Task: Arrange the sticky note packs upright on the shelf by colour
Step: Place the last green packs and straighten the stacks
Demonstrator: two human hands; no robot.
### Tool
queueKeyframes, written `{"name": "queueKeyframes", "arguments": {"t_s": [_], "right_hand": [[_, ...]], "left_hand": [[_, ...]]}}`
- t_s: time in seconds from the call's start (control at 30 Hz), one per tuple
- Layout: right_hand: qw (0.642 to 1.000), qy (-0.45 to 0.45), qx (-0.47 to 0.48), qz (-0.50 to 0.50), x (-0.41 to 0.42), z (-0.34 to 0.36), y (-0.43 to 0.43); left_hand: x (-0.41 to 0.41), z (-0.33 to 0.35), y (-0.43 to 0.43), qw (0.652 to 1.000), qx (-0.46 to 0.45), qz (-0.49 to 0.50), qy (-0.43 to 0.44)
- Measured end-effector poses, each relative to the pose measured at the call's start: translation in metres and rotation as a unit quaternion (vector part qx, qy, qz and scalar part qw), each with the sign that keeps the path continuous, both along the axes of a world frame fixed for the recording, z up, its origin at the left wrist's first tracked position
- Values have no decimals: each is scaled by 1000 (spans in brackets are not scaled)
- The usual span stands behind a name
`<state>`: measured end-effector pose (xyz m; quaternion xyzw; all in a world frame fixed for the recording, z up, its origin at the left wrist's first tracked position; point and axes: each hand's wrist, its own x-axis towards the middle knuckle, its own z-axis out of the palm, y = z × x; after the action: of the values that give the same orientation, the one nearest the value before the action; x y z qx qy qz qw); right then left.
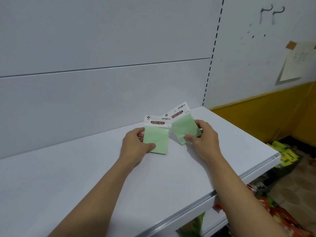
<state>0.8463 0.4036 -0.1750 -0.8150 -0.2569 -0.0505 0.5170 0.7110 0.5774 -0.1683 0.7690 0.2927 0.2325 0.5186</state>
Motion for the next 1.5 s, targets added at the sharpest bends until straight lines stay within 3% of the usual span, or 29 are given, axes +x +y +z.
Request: {"name": "queueKeyframes", "arguments": {"t_s": [0.23, 0.6, 0.93, 1.13, 1.27, 1.5], "right_hand": [[994, -48, -63, -73, 5, -2, 0], [992, -17, -118, -39, 1, -3, -1], [996, -8, -74, -40, 2, -2, -1], [995, -17, -80, -50, -5, 5, 4], [995, -35, -92, -17, -13, 17, 17], [992, -78, -49, 86, -48, 50, 82]], "left_hand": [[-2, -1, 0, 996, 49, 40, -59], [-7, -3, 7, 995, 79, 46, -33], [-9, 0, 16, 998, 49, 41, -8], [-19, 8, 20, 998, -37, 28, -46], [-37, 23, 29, 994, -42, 53, -83], [-112, 47, 80, 991, 25, 113, -67]]}}
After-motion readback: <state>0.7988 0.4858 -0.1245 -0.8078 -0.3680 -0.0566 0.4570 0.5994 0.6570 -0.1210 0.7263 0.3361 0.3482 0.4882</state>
